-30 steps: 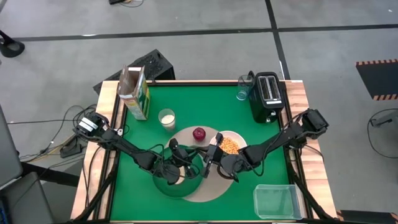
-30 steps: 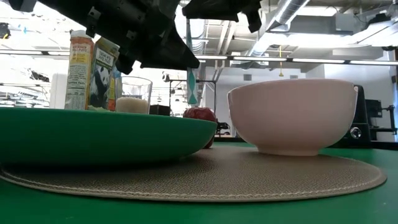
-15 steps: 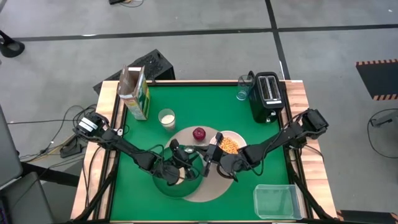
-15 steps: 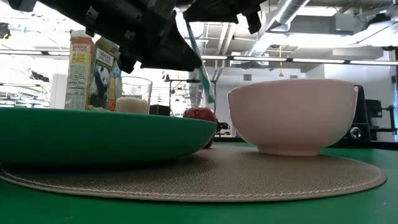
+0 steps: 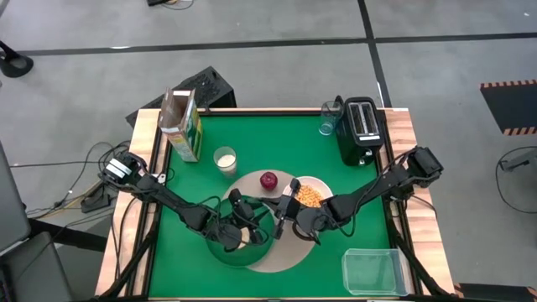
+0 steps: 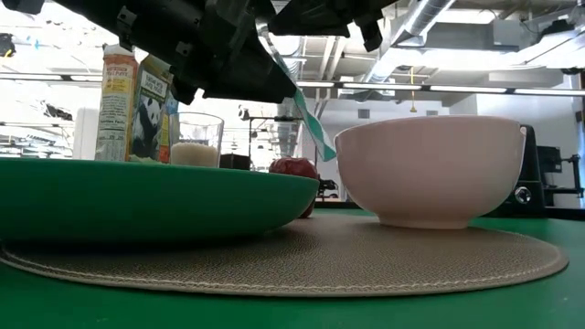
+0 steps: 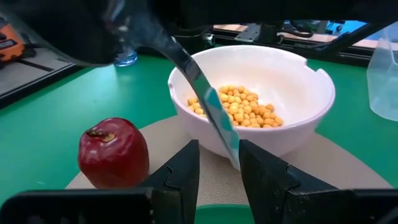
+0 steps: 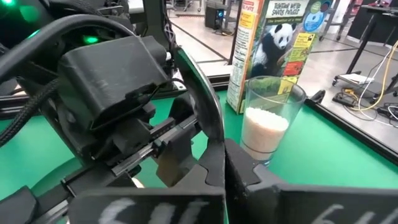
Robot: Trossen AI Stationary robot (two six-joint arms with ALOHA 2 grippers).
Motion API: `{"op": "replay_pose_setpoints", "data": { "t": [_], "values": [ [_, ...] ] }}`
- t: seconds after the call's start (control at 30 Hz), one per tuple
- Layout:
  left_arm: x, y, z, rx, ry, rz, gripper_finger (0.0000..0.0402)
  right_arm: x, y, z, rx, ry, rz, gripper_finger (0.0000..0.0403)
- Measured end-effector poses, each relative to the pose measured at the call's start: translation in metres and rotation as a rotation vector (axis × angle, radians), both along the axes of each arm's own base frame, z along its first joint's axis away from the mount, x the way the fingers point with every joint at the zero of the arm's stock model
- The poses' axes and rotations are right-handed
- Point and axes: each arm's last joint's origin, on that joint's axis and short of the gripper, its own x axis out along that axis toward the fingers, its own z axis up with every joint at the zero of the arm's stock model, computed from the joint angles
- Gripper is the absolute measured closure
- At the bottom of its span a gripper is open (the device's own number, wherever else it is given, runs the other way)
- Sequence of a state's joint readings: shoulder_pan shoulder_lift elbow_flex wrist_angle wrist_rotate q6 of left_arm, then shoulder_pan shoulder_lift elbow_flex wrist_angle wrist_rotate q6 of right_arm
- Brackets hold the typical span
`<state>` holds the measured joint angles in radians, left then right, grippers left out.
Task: Arrange a breakfast setting
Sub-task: Put the white green spoon to the right of the white bowl on the table
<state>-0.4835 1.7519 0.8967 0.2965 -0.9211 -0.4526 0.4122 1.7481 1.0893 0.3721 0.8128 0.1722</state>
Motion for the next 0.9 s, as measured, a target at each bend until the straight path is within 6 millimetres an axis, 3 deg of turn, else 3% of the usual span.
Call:
{"op": "replay_pose_setpoints", "data": {
  "t": [0.47,0.9],
  "values": [
    [-0.006,-0.005,-0.002,0.037,0.068,-0.047,0.0295,0.000,0.000,0.000,0.001,0.000,0.000,0.0393],
    [-0.042,-0.002,0.034,-0.004,0.127,-0.046,0.0174,0.000,0.000,0.000,0.000,0.005,0.004,0.0393]
  ]
}}
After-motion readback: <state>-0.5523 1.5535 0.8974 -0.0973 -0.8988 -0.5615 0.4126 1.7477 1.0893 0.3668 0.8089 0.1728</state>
